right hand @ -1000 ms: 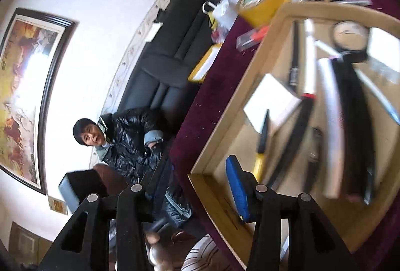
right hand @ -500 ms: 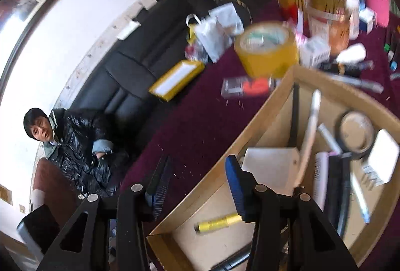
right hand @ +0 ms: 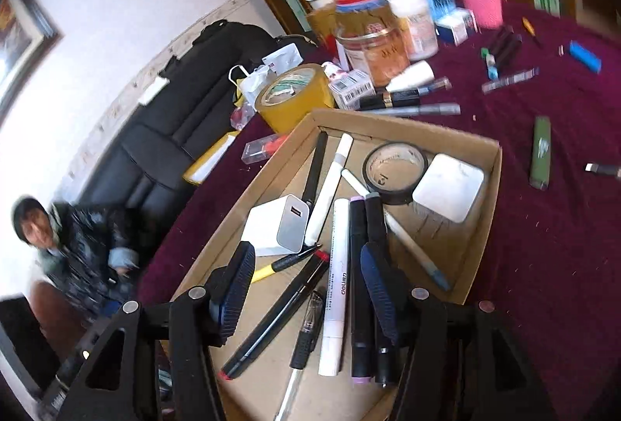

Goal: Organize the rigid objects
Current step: 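Lift both tools out of the tray and back over the table, then move both tools toward the black-gripped pen and the white bottle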

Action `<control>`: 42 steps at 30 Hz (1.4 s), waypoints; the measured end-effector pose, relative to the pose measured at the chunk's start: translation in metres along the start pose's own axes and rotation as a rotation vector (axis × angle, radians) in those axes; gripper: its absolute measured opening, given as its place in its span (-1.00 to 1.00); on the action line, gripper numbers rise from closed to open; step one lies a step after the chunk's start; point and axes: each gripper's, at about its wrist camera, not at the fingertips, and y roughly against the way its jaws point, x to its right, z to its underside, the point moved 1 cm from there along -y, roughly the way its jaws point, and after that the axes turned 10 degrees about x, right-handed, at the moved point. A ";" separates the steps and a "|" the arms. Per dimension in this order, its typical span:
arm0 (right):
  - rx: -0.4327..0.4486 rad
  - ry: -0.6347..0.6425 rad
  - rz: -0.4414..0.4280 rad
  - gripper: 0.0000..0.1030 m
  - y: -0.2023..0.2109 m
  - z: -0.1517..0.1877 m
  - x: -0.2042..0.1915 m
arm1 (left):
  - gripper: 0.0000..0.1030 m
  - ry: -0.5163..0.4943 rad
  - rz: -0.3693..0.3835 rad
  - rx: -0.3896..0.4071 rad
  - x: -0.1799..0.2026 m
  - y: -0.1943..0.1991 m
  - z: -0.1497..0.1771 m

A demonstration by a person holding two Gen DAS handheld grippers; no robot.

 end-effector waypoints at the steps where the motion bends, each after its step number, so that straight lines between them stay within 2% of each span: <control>1: -0.004 -0.032 -0.038 0.20 -0.003 -0.003 0.001 | 0.59 0.000 0.002 0.000 0.003 0.001 0.000; 3: -0.022 -0.068 -0.094 0.24 -0.012 -0.009 0.000 | 0.59 0.003 -0.007 0.005 0.003 0.004 0.000; 7: -0.060 -0.109 -0.152 0.24 -0.050 -0.010 -0.016 | 0.59 0.015 -0.037 0.016 -0.002 0.010 -0.001; 8: -0.083 -0.125 -0.164 0.30 -0.060 -0.007 -0.019 | 0.59 0.016 -0.044 0.015 -0.004 0.011 -0.001; 9: -0.116 -0.131 -0.166 0.54 -0.070 -0.004 -0.022 | 0.59 0.014 -0.050 0.014 -0.005 0.012 -0.002; 10: -0.163 -0.111 -0.147 0.60 -0.079 0.002 -0.026 | 0.59 0.011 -0.055 0.015 -0.007 0.014 -0.004; 12: -0.201 -0.078 -0.174 0.63 -0.079 0.008 -0.028 | 0.60 0.006 -0.058 0.022 -0.009 0.015 -0.005; 15: -0.218 -0.125 -0.253 0.63 -0.062 0.011 -0.017 | 0.62 -0.011 -0.065 0.025 -0.004 0.011 -0.005; 17: -0.167 -0.112 -0.246 0.63 -0.037 0.008 -0.008 | 0.62 -0.025 -0.050 0.013 0.004 0.005 -0.002; 19: -0.085 -0.047 -0.180 0.63 -0.009 0.005 -0.002 | 0.62 -0.057 -0.058 0.033 0.016 0.007 -0.001; 20: -0.024 0.003 -0.128 0.63 0.009 0.004 0.000 | 0.62 -0.086 -0.084 0.069 0.023 0.013 -0.001; 22: 0.138 0.136 0.001 0.62 0.052 0.006 0.003 | 0.64 -0.191 -0.142 0.222 0.047 0.036 -0.003; 23: 0.213 0.198 0.071 0.64 0.070 0.008 0.005 | 0.88 -0.236 -0.147 0.296 0.060 0.049 -0.002; 24: 0.281 0.253 0.134 0.75 0.086 0.011 0.005 | 1.00 -0.260 -0.125 0.351 0.071 0.059 -0.002; 25: 0.367 0.313 0.218 0.84 0.104 0.016 0.008 | 1.00 -0.267 -0.048 0.403 0.083 0.069 -0.001; 26: 0.418 0.334 0.262 1.00 0.112 0.017 0.016 | 1.00 -0.259 0.029 0.418 0.090 0.072 0.000; 27: 0.449 0.339 0.289 1.00 0.118 0.018 0.021 | 1.00 -0.247 0.099 0.408 0.098 0.071 0.001; 28: 0.468 0.332 0.319 1.00 0.122 0.018 0.032 | 1.00 -0.242 0.130 0.372 0.108 0.065 0.002; 31: 0.405 0.242 0.357 1.00 0.126 0.017 0.071 | 1.00 -0.311 0.059 0.226 0.142 0.036 0.013; 33: 0.378 0.197 0.372 1.00 0.131 0.020 0.089 | 1.00 -0.379 -0.026 0.194 0.160 0.020 0.025; 36: 0.370 0.206 0.406 1.00 0.141 0.034 0.104 | 1.00 -0.467 -0.128 0.167 0.180 0.003 0.041; 42: 0.352 0.226 0.423 1.00 0.142 0.053 0.124 | 1.00 -0.520 -0.149 0.060 0.199 -0.016 0.061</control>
